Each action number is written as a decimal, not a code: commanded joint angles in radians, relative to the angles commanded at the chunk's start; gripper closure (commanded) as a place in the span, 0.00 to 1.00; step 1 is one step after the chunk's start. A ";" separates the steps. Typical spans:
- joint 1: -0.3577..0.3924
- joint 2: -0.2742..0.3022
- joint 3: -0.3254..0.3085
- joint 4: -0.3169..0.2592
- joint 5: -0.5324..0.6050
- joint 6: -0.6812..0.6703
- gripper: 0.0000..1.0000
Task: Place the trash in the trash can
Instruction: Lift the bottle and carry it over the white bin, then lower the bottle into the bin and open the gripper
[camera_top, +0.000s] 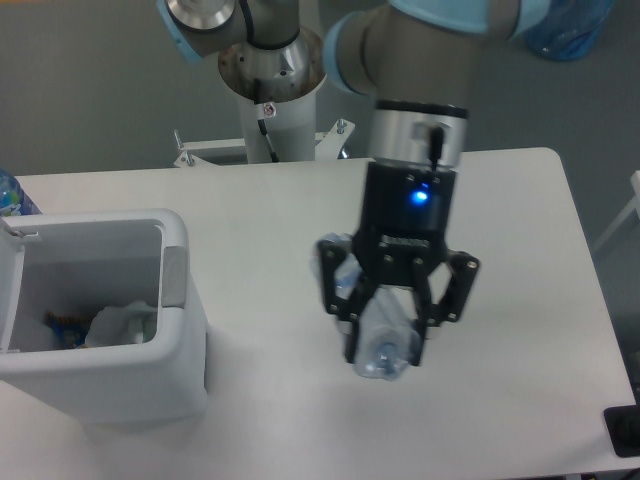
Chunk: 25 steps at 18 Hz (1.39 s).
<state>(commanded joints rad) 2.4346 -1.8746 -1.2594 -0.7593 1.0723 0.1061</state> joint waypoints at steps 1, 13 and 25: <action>-0.012 0.006 0.002 0.002 0.000 -0.020 0.52; -0.178 0.022 -0.009 0.000 0.002 -0.069 0.52; -0.255 -0.018 0.002 0.003 0.002 -0.052 0.51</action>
<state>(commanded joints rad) 2.1798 -1.8929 -1.2579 -0.7563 1.0738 0.0536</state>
